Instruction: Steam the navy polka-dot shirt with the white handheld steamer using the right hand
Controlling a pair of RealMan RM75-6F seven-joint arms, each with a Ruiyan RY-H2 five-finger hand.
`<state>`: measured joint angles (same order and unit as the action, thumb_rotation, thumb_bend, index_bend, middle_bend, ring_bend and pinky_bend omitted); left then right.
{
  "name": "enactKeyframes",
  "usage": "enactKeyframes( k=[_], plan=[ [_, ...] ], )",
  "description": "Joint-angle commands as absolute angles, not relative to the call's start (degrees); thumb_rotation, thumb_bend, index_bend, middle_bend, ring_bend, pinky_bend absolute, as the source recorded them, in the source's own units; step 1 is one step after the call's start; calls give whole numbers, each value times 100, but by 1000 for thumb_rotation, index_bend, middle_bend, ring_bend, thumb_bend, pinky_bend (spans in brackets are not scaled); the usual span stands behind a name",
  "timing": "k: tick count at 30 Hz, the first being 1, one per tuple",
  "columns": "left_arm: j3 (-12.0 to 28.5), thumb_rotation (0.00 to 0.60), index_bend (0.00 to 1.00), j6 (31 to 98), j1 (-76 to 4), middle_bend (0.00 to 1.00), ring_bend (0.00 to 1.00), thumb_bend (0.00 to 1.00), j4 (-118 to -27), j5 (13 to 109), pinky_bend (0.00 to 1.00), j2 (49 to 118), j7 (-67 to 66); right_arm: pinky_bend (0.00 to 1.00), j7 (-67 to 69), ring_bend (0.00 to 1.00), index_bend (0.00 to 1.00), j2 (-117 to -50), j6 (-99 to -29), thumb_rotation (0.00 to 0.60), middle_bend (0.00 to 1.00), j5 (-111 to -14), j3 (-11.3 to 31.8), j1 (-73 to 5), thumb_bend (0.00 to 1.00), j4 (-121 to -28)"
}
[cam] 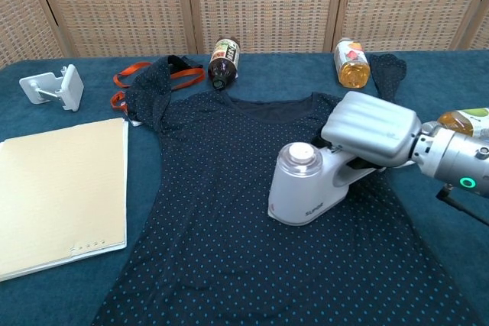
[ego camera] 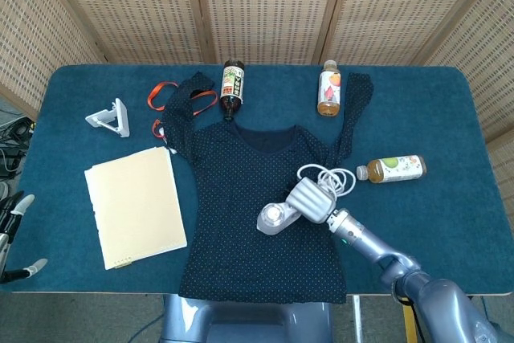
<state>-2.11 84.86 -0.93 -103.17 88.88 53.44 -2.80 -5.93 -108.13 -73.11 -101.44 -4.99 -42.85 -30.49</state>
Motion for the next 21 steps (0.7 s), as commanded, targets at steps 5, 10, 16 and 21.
enactKeyframes(
  k=[5, 10, 16, 21],
  plan=[
    [-213, 600, 0, 8500, -91, 0, 0, 0, -10348, 8903, 0, 5348, -318, 940, -407, 724, 870, -10795, -7233, 600, 717, -10039, -493, -4194, 1000, -2695],
    [-213, 600, 0, 8496, -94, 0, 0, 0, -10385, 8896, 0, 5346, -355, 941, -342, 724, 870, -10888, -7368, 600, 717, -10102, -500, -4266, 1000, -2730],
    [-213, 600, 0, 8517, -86, 0, 0, 0, -10371, 8901, 0, 5327, -302, 940, -589, 724, 870, -11041, -7401, 600, 717, -10222, -526, -4421, 1000, -3010],
    [-217, 600, 0, 8539, -68, 0, 0, 0, -10295, 8893, 0, 5311, -180, 941, -849, 724, 870, -11150, -7394, 600, 717, -10292, -503, -4553, 1000, -3337]
  ],
)
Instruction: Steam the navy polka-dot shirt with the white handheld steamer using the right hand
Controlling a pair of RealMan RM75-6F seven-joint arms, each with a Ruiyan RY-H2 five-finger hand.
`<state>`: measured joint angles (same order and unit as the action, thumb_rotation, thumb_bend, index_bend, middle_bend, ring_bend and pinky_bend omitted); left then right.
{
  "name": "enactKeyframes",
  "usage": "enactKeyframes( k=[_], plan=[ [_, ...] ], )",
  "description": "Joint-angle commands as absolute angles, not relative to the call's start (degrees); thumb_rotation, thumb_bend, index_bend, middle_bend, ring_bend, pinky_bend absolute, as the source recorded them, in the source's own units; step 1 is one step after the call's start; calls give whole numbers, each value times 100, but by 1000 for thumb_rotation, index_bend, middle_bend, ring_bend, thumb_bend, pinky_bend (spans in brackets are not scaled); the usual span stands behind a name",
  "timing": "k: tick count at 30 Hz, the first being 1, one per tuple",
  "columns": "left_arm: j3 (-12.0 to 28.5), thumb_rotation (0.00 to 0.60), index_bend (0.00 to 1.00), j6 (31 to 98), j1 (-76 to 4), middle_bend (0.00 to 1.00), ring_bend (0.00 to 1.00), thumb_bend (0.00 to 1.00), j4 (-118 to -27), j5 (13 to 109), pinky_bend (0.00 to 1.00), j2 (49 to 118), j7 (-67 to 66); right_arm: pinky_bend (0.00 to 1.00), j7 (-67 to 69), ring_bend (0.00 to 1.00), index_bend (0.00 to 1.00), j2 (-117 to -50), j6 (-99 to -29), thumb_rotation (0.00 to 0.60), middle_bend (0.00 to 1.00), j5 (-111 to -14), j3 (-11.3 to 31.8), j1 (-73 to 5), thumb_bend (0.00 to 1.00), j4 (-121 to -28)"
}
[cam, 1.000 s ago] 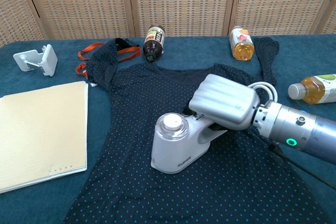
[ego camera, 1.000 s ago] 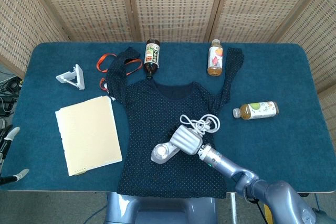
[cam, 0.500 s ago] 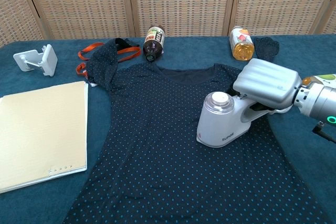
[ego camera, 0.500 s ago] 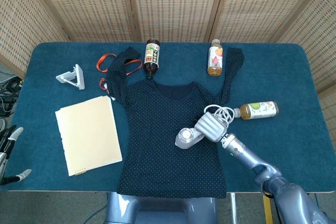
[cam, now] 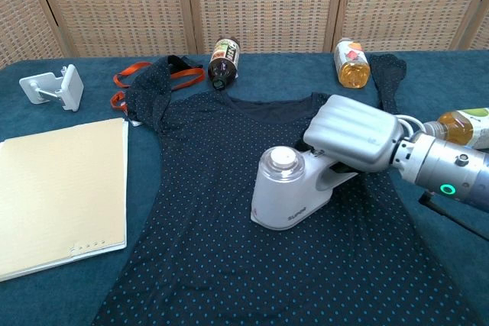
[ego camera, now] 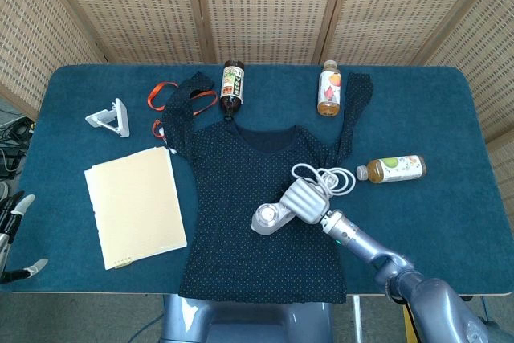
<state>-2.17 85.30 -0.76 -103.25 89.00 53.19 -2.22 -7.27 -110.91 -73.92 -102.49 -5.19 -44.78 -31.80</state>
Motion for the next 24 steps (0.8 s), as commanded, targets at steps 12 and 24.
enactKeyframes(
  k=[12, 24],
  plan=[
    [-210, 600, 0, 8565, -57, 0, 0, 0, -10245, 8890, 0, 5292, -81, 940, -1370, 724, 870, -11167, -7295, 600, 717, -10318, -417, -4676, 1000, -4002],
    [-226, 600, 0, 8521, -79, 0, 0, 0, -10274, 8921, 0, 5318, -164, 940, -1217, 724, 870, -10693, -7254, 600, 717, -10203, -462, -4486, 1000, -3632]
  ],
)
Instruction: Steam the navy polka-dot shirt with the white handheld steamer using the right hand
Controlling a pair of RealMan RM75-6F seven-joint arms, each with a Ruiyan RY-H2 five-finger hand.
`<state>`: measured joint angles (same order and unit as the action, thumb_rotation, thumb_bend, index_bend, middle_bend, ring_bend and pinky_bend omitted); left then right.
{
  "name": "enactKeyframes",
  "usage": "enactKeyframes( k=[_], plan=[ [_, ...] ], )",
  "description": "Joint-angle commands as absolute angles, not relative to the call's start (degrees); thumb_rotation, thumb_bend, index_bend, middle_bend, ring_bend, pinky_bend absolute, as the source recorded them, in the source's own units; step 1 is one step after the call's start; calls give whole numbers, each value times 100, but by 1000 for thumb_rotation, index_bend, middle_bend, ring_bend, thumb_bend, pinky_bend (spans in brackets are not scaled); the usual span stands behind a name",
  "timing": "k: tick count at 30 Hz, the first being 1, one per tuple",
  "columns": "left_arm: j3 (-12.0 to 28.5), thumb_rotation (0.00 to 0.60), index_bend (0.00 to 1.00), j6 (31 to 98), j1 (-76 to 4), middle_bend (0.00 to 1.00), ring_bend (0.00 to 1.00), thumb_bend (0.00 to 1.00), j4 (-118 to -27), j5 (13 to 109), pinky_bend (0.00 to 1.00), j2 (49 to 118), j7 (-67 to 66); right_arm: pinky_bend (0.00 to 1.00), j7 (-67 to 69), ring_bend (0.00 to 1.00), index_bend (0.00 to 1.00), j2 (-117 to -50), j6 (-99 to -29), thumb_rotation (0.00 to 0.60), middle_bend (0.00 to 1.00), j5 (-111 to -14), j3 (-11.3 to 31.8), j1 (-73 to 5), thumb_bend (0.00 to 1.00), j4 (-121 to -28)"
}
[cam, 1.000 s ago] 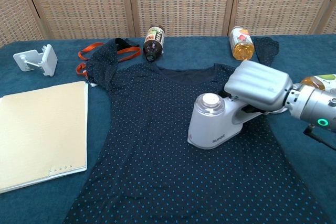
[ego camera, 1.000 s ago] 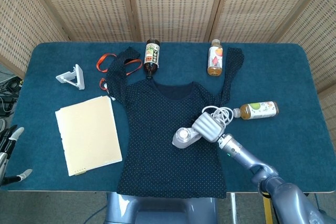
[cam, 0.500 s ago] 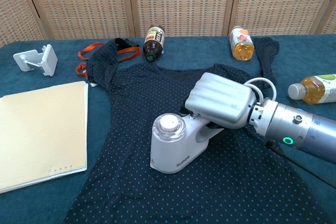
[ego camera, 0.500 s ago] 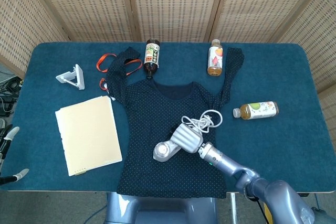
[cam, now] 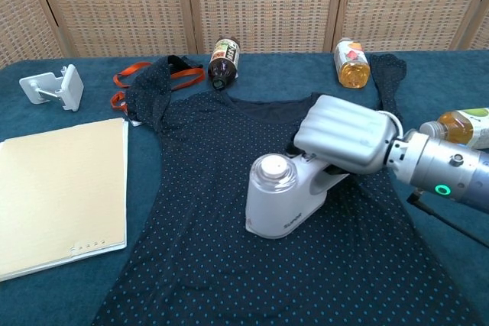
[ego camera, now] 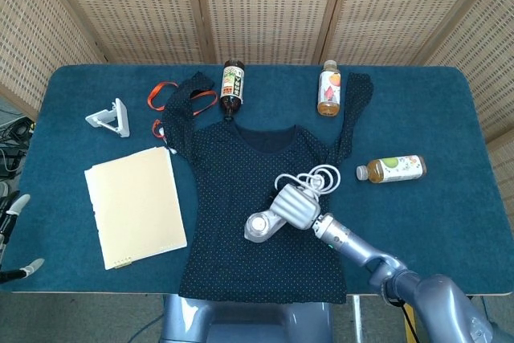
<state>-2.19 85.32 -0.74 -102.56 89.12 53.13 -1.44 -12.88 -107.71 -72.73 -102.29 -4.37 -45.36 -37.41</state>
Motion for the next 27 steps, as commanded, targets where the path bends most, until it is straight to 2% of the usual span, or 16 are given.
enactKeyframes(
  k=[1, 8, 16, 27],
  plan=[
    [-231, 600, 0, 8515, -82, 0, 0, 0, -10288, 8930, 0, 5319, -173, 940, -1177, 724, 870, -10658, -7243, 600, 717, -10185, -470, -4458, 1000, -3564],
    [-239, 600, 0, 8492, -90, 0, 0, 0, -10313, 8929, 0, 5344, -268, 941, -940, 724, 870, -10496, -7307, 600, 717, -10151, -504, -4349, 1000, -3231],
    [-251, 600, 0, 8508, -81, 0, 0, 0, -10326, 8952, 0, 5349, -282, 941, -800, 724, 869, -10282, -7578, 600, 718, -10091, -340, -4398, 1000, -3401],
    [-241, 600, 0, 8520, -78, 0, 0, 0, -10295, 8934, 0, 5317, -180, 941, -848, 724, 869, -9522, -7497, 600, 717, -9373, 542, -4666, 1000, -3833]
  ],
)
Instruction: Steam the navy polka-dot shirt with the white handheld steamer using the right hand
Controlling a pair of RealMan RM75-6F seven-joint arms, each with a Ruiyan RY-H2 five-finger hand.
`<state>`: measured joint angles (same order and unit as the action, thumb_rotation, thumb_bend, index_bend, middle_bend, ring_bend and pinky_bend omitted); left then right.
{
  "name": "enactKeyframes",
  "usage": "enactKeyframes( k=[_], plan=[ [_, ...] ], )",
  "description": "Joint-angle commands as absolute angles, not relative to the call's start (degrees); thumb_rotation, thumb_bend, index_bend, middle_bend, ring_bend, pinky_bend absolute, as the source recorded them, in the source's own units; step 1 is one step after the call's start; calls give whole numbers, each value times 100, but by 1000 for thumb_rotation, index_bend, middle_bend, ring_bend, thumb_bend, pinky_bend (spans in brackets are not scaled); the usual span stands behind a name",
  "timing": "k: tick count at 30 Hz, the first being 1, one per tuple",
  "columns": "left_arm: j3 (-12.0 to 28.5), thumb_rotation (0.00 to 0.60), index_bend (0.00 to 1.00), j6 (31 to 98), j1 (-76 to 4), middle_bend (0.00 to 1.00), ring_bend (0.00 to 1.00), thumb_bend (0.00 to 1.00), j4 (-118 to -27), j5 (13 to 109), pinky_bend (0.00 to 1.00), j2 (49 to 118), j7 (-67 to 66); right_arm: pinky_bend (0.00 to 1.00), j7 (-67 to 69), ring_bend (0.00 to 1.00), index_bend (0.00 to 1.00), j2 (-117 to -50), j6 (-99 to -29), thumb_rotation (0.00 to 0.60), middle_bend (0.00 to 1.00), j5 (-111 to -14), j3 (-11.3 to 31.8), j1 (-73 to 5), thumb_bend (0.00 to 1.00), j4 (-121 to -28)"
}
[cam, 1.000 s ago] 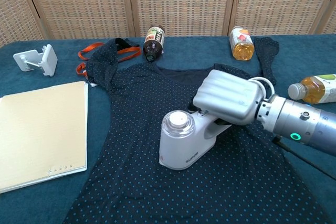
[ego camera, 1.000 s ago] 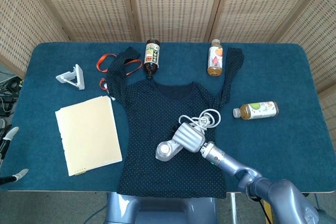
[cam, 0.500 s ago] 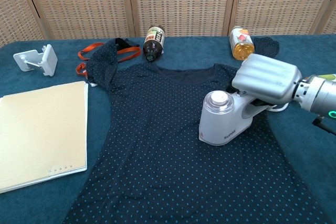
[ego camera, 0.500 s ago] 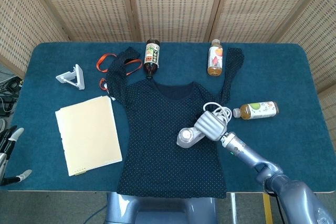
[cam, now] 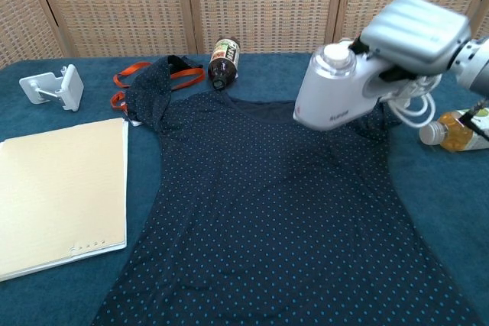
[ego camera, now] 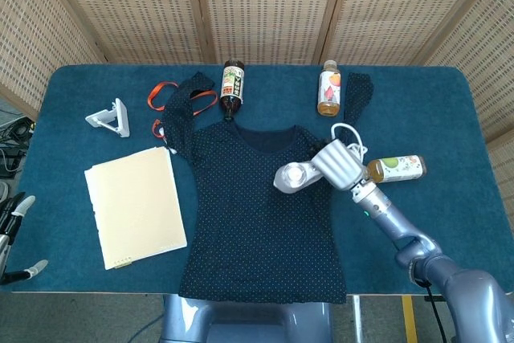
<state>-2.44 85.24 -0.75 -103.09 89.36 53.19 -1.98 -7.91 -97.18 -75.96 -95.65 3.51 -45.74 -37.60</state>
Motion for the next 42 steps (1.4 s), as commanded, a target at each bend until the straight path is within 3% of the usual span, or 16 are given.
enactKeyframes(
  k=[1, 11, 22, 28, 30, 33, 35, 37, 39, 42],
  plan=[
    [-238, 600, 0, 8515, -82, 0, 0, 0, -10286, 8929, 0, 5317, -167, 941, -867, 724, 869, -9443, -7421, 600, 718, -9261, 643, -4693, 1000, -3818],
    [-194, 600, 0, 8414, -130, 0, 0, 0, -10334, 8789, 0, 5326, -229, 940, -1186, 724, 851, -9357, -6143, 600, 700, -8043, 1322, -4705, 1000, -3269],
    [-163, 600, 0, 8252, -200, 0, 0, 0, -10320, 8634, 0, 5392, -337, 941, -1761, 715, 817, -10078, -4900, 600, 669, -7297, 1431, -4588, 1000, -2358],
    [-157, 600, 0, 8187, -226, 0, 0, 0, -10310, 8573, 0, 5407, -359, 941, -1803, 688, 777, -10290, -4653, 600, 636, -7193, 1440, -4598, 968, -2128],
    [-156, 600, 0, 8182, -228, 0, 0, 0, -10313, 8563, 0, 5409, -362, 940, -1804, 666, 732, -10347, -4606, 600, 604, -7148, 1470, -4614, 891, -2068],
    [-161, 600, 0, 8184, -228, 0, 0, 0, -10316, 8570, 0, 5409, -360, 932, -1814, 597, 529, -10402, -4498, 600, 481, -7048, 1541, -4636, 519, -1978],
    [-166, 600, 0, 8185, -226, 0, 0, 0, -10311, 8575, 0, 5409, -355, 915, -1860, 539, 332, -10424, -4430, 600, 392, -6985, 1583, -4650, 212, -1923],
    [-170, 600, 0, 8184, -226, 0, 0, 0, -10304, 8577, 0, 5409, -344, 894, -1908, 495, 213, -10445, -4408, 600, 344, -6925, 1627, -4655, 61, -1890],
    [-171, 600, 0, 8181, -228, 0, 0, 0, -10302, 8578, 0, 5408, -338, 866, -1938, 439, 130, -10450, -4390, 600, 293, -6891, 1650, -4653, 5, -1890],
    [-176, 600, 0, 8185, -228, 0, 0, 0, -10311, 8595, 0, 5402, -327, 765, -1995, 302, 49, -10434, -4408, 600, 201, -6863, 1666, -4643, 0, -1928]
  ],
)
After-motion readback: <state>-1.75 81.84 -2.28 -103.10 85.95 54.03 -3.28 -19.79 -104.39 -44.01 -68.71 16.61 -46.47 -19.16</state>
